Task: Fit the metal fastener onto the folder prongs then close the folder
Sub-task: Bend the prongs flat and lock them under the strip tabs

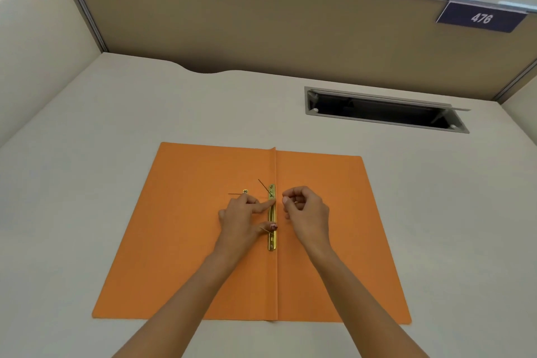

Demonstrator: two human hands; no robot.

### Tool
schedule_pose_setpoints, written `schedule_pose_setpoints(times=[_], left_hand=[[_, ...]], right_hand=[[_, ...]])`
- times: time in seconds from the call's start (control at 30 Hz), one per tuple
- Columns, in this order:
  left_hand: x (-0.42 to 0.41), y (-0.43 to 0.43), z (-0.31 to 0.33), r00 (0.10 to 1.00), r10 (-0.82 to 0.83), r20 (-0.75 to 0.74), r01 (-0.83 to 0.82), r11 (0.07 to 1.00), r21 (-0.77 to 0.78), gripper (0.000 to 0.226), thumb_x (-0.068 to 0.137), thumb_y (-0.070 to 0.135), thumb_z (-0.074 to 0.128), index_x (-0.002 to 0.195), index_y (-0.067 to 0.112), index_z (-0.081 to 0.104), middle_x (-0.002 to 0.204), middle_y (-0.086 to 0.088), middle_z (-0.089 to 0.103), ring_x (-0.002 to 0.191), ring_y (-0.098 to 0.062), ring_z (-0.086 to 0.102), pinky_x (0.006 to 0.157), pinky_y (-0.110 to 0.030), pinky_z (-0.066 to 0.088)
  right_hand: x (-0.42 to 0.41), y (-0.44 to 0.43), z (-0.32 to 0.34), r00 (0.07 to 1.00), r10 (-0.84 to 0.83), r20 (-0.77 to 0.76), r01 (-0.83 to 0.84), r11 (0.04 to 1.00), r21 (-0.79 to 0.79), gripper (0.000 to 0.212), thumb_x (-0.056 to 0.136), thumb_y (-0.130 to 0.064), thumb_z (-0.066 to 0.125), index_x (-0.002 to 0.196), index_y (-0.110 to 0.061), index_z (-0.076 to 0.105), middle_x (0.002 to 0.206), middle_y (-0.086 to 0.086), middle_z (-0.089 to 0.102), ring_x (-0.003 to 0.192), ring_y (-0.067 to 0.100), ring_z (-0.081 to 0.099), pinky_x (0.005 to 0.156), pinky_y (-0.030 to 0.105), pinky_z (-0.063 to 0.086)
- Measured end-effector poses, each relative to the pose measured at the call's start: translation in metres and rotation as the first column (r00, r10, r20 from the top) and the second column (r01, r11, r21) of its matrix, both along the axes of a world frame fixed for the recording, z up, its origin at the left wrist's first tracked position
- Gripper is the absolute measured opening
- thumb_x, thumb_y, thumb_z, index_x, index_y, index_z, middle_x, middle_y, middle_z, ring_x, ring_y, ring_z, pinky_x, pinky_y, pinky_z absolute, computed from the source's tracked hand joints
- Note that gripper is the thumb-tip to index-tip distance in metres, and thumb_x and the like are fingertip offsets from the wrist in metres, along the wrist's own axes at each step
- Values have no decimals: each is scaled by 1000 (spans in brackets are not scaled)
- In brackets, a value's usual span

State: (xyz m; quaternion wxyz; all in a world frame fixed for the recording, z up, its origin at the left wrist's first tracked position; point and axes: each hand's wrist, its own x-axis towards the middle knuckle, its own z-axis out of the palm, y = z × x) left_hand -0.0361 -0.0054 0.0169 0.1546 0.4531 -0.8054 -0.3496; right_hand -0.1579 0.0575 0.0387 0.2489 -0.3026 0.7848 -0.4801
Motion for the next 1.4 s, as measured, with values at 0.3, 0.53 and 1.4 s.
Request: schedule_pose_setpoints(times=[0.3,0.53,1.4], left_hand=[[-1,0,0,974,-49,221,74,992,-104,48,78,50,64,124,52,51,98,8,34,105,-17,39,74,-30,17],[1,2,-3,975,-41,218,69,990,-120,51,77,54,62,125,56,46,97,9,33,102,-16,39,73,-30,17],[0,3,0,977,-34,212,57,993,-104,49,78,53,63,125,53,49,96,8,34,96,-13,35,73,-30,16]], right_hand=[[0,-25,-13,988,95,-123,-96,995,0,12,81,-4,69,92,-9,71,80,3,68,68,4,61,60,8,48],[-6,-26,-22,942,132,-309,-136,991,8,6,81,-7,68,85,-11,69,84,5,66,69,5,55,64,3,39],[-20,-41,-29,803,237,-546,-289,957,-10,5,81,-5,68,87,-6,68,89,5,60,59,12,53,61,37,53]])
